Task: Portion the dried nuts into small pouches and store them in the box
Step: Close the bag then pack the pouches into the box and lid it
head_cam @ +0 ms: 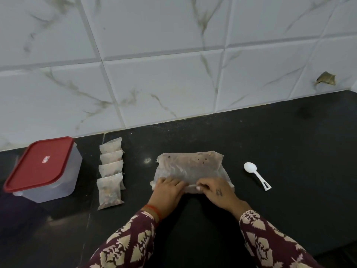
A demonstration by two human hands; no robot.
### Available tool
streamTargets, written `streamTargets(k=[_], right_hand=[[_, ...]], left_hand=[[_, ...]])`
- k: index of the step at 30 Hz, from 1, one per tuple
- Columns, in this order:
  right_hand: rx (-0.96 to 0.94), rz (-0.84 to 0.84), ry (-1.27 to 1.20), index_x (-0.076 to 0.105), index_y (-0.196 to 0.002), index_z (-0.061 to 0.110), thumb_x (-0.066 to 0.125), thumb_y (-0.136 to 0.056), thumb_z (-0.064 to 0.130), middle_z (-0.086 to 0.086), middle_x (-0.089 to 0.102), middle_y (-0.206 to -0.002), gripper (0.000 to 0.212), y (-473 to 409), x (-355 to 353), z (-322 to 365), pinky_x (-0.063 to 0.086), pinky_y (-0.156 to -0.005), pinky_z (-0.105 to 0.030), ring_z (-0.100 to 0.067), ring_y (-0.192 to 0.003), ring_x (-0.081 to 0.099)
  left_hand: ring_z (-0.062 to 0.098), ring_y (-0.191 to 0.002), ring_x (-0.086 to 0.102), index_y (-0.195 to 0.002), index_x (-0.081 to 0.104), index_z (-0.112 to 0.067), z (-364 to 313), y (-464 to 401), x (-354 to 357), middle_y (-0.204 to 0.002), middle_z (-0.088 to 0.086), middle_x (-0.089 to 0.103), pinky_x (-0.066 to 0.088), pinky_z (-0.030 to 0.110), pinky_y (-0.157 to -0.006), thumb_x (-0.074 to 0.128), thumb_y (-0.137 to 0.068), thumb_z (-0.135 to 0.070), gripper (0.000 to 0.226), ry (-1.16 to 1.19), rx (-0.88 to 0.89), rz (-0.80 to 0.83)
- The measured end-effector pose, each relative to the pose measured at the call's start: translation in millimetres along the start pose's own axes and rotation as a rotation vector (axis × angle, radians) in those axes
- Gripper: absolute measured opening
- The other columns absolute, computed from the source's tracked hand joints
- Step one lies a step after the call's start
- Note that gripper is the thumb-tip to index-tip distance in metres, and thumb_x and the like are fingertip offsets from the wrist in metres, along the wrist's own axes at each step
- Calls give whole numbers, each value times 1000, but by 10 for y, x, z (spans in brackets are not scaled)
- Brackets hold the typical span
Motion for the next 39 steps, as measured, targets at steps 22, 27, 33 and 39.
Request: streamTargets(k=[22, 27, 33, 39], right_hand=[[-268, -353, 431, 61, -112, 25, 56, -80, 43, 4, 62, -106, 36, 235, 199, 141, 47, -82, -31, -13, -93, 55], [-343, -310, 453, 66, -97, 23, 49, -86, 29, 7, 66, -89, 21, 119, 209, 116, 52, -71, -27, -10, -78, 59], [-248, -292, 218, 70, -89, 19, 47, -88, 33, 6, 69, -83, 26, 141, 159, 166, 55, -68, -31, -8, -75, 62], [-301, -422, 495, 62, -105, 27, 54, -82, 40, 6, 63, -104, 28, 249, 217, 146, 39, -91, -32, -14, -95, 56]], left_hand=[[14, -97, 62, -105, 66, -27, 145, -59, 64, -101, -6, 70, 48, 37, -88, 37, -84, -39, 39, 382, -165, 147], [17, -100, 59, -111, 58, -26, 93, -19, 16, -109, -1, 62, 51, 38, -86, 48, -83, -43, 34, 426, -260, 141], [11, -73, 61, -82, 68, -34, -78, 150, -7, -78, -12, 63, 48, 32, -69, 45, -76, -48, 27, -10, -9, -157], [6, -69, 56, -83, 72, -19, 105, 7, -25, -78, -4, 69, 46, 26, -73, 55, -88, -30, 20, 321, -94, 41]])
Point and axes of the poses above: each hand's wrist, its own y-axis away from the middle knuckle, its own x-axis out of the palm, z = x × y, the point moved 2 cm from there along -y, towards the middle knuckle
